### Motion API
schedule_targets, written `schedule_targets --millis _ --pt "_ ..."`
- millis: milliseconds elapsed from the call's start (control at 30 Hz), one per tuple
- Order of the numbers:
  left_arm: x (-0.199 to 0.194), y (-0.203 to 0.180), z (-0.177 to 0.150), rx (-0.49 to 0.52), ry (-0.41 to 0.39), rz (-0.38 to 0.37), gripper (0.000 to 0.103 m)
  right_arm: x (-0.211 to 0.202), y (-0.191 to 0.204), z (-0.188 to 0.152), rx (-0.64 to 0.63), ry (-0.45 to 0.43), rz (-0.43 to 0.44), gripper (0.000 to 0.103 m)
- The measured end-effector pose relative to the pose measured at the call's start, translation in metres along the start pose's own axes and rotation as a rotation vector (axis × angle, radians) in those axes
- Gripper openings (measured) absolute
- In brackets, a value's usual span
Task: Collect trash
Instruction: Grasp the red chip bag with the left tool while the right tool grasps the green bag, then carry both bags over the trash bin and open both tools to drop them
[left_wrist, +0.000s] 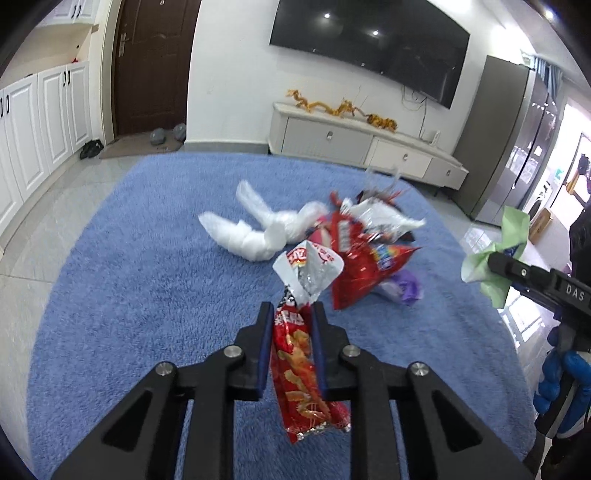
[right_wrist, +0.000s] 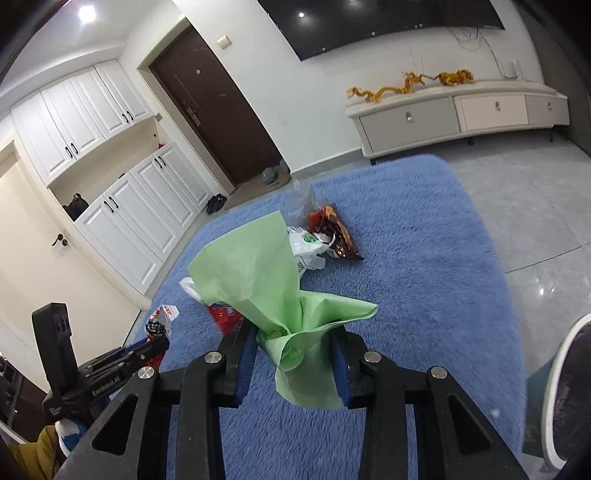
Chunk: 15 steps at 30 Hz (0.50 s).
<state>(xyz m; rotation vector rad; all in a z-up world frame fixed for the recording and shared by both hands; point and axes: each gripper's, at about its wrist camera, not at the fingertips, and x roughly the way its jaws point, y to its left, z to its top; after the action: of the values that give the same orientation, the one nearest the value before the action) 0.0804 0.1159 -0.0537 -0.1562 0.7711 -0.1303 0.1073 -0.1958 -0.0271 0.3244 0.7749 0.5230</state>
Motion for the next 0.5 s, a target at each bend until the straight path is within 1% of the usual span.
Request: schedule_targets --millis 100,267,400,500 --pt "-0.024 -0.004 0.005 0.012 -0.042 -0.014 0.018 -0.025 0.008 -0.002 -0.010 -0.039 -0.007 0.034" --pt "-0.054 -0.016 0.017 0.016 -0.091 -0.048 0.018 -0.070 0.017 0.000 -0.031 -0.109 -0.029 0.034" --pt "-0.074 -0.029 0.029 0.022 -0.123 -0.092 0.018 -0.105 0.013 -0.003 -0.034 -0.159 -0.059 0.034" --pt "-0.083 -0.048 0.040 0.034 -0.134 -0.138 0.018 -0.131 0.003 -0.007 -0.028 -0.193 -0.095 0.034"
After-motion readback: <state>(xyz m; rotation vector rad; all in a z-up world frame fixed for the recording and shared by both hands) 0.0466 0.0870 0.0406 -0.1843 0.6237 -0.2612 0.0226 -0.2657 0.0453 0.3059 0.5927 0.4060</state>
